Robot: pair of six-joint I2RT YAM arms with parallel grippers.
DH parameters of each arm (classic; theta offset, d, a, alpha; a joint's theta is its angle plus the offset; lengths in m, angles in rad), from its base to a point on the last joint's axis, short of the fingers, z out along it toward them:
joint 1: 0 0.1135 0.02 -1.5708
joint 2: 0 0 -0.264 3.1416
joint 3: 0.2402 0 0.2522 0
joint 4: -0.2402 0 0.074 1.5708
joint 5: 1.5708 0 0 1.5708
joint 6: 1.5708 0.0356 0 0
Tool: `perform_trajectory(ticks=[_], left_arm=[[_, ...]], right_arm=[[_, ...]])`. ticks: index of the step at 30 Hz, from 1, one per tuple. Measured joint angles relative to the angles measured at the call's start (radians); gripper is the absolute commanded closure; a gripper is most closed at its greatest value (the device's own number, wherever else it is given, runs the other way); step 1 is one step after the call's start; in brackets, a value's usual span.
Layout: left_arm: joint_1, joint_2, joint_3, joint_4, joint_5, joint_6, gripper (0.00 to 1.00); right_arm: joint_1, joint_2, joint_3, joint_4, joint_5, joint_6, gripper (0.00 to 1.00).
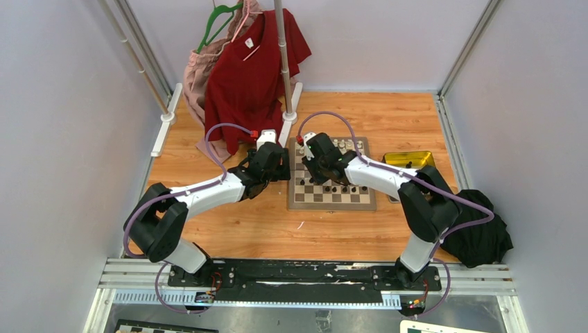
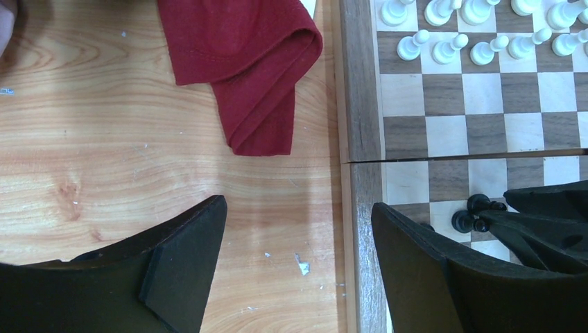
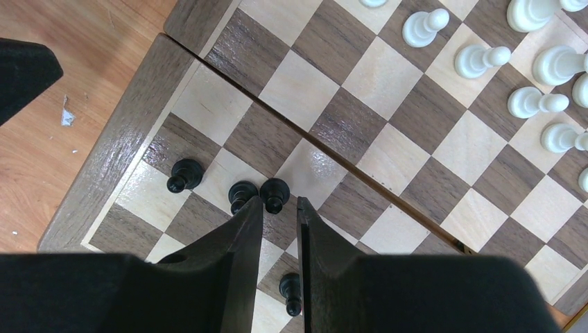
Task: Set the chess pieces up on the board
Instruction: Pick up the chess piece from the chessboard.
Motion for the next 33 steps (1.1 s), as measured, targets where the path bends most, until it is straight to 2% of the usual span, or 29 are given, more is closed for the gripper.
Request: perform_trajectory(ticks=[9, 21, 33], left_arm=[[0.000, 0.009, 0.000, 0.000, 0.000, 0.000, 0.18], [0.000, 0.017, 0.000, 0.000, 0.000, 0.001, 0.18], [0.000, 0.019, 0.002, 0.000, 0.000, 0.001, 0.18]], right_arm=[[-0.004, 0.015, 0.012, 0.004, -0.001, -0.011, 0.76], [-0.013, 0.029, 0.035, 0.006, -0.010, -0.023, 0.97], [-0.013, 0.016, 0.035, 0.005, -0.010, -0.023, 0.98]])
